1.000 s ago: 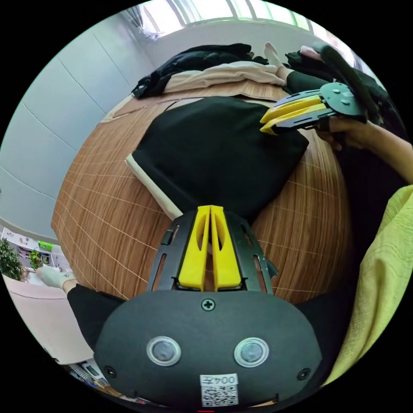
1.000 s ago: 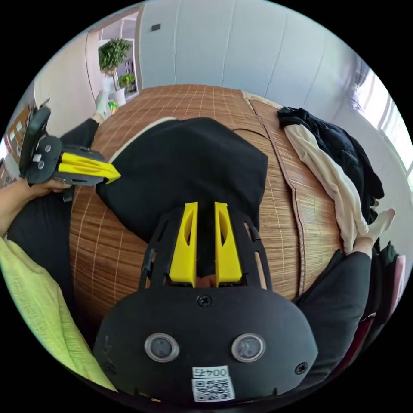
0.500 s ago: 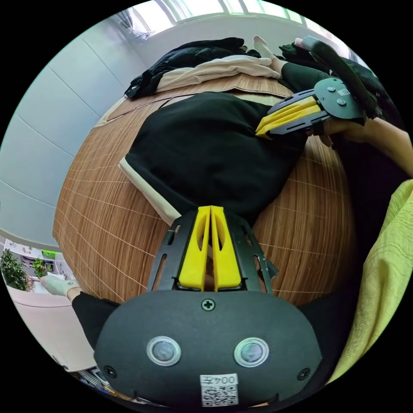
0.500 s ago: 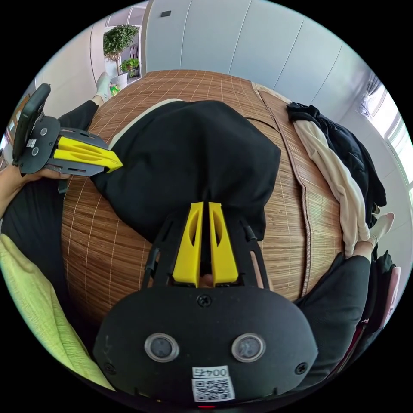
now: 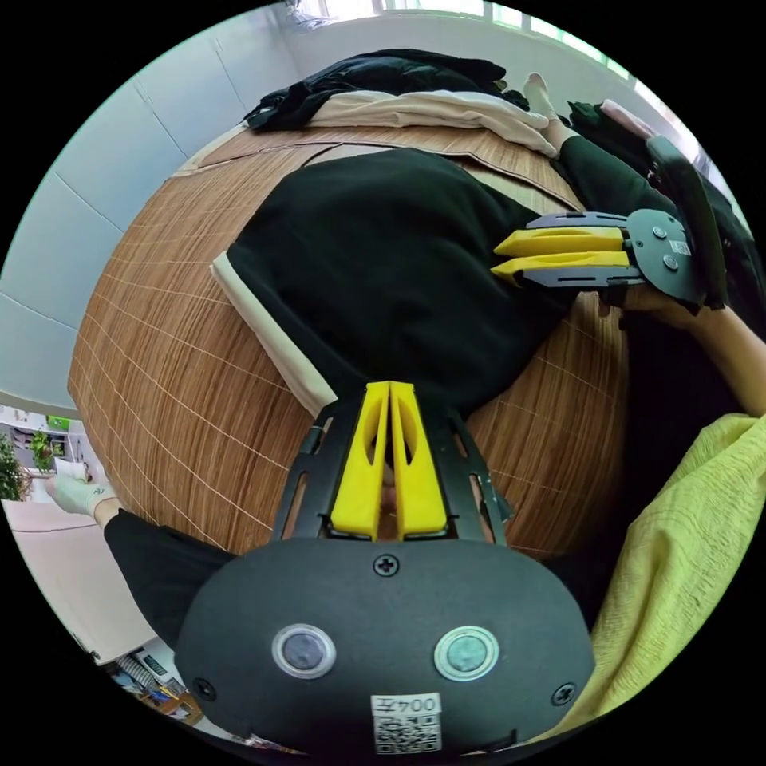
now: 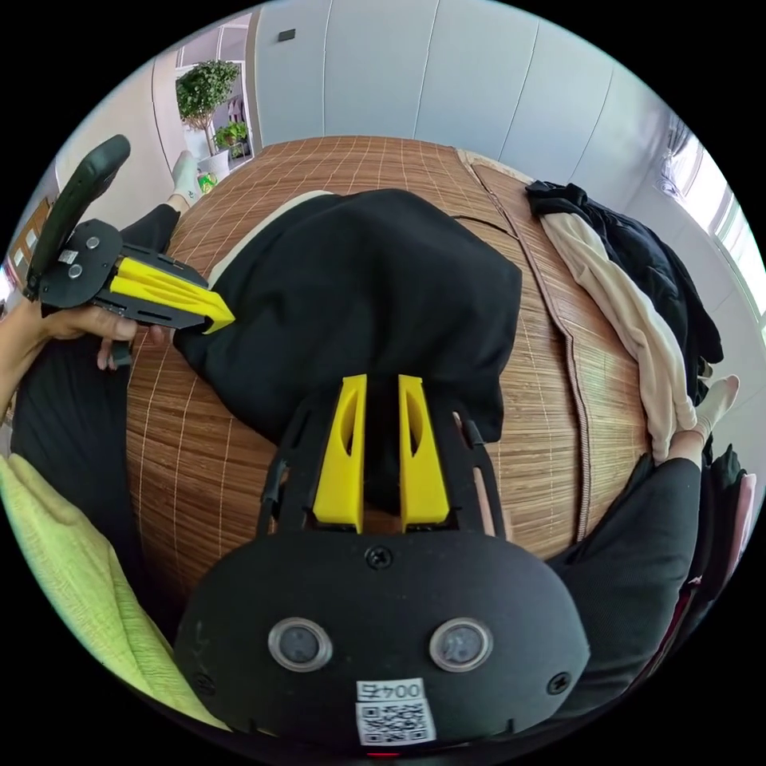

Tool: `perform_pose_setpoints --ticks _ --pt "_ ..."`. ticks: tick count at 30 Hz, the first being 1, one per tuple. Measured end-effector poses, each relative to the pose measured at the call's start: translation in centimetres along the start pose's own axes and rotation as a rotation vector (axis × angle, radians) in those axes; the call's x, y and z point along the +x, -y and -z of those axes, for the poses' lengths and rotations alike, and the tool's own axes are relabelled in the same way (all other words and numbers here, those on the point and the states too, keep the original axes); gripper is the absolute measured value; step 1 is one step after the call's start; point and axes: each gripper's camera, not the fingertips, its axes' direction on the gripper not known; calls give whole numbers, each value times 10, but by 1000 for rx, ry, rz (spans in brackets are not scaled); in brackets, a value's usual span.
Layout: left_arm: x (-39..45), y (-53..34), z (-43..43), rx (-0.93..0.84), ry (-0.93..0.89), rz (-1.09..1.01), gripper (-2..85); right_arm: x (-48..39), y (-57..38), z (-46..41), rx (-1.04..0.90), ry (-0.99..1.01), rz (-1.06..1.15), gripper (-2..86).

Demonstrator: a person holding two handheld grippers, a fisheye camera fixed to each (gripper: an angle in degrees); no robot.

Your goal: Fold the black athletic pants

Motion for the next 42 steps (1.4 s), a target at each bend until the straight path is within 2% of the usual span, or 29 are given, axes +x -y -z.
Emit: perform_pose_setpoints --ticks 9,15,22,28,32,37,42 --pt "16 11 -1 5 73 15 4 4 2 12 -2 60 -19 115" --pt "10 16 -1 13 16 97 3 7 3 21 2 87 -37 124" --pt "17 24 -2 2 35 89 3 10 4 33 4 92 -35 124" --pt "8 37 -5 -68 -72 115 5 10 8 44 2 83 -22 125" --pt "32 40 -4 -40 49 -13 7 10 11 53 6 79 -19 124" --pt "62 34 3 11 298 -91 27 6 16 71 24 31 9 123" --pt "49 27 25 25 209 -15 73 16 18 103 68 101 -21 132"
